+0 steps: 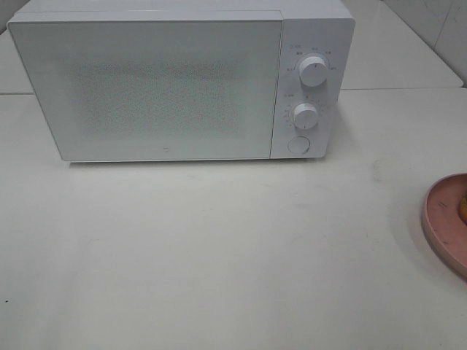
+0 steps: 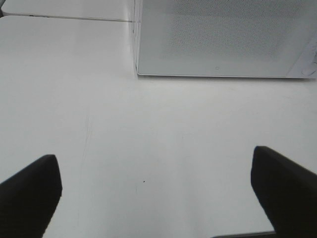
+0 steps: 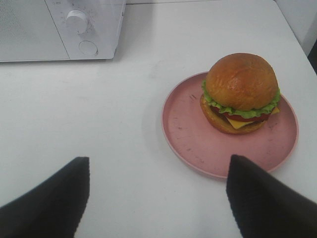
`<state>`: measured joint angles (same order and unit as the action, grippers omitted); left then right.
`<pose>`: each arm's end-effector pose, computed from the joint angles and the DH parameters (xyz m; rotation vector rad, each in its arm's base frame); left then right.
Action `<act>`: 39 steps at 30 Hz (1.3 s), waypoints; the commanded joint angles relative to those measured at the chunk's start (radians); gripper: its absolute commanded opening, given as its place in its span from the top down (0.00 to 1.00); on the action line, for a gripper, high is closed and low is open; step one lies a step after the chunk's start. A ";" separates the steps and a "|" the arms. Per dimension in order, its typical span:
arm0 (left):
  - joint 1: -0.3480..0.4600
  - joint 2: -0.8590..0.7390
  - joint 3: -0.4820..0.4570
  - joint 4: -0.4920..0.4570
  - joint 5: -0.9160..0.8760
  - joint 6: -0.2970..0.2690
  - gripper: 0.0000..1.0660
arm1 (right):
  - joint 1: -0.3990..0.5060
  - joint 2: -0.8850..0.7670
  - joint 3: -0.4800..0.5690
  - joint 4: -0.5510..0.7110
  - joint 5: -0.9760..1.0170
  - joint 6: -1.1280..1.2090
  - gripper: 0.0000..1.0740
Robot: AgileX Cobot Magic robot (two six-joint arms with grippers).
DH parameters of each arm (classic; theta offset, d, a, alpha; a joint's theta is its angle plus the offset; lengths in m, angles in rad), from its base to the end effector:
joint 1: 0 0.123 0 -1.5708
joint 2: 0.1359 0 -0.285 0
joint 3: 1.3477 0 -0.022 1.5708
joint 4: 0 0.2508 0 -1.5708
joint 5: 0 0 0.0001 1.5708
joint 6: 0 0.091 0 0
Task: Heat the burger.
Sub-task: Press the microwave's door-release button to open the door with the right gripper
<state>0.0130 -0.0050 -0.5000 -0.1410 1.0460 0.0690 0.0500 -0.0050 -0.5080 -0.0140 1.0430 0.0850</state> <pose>-0.0053 -0.0111 0.2791 0.0622 2.0176 -0.1162 -0.0058 -0.0014 0.2809 0.0359 2.0139 0.0693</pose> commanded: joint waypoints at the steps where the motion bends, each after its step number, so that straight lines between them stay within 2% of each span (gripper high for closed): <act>1: -0.004 -0.025 0.004 0.000 -0.010 0.004 0.10 | 0.001 -0.025 0.001 0.001 -0.008 0.000 0.30; 17: -0.004 -0.025 0.004 0.000 -0.010 0.004 0.10 | 0.001 -0.016 -0.013 0.001 -0.021 0.000 0.30; 39: -0.004 -0.025 0.004 0.000 -0.010 0.004 0.10 | 0.001 0.347 -0.038 0.001 -0.346 0.003 0.30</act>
<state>0.0130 -0.0050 -0.5000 -0.1410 1.0460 0.0690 0.0510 0.3060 -0.5350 -0.0140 0.7500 0.0860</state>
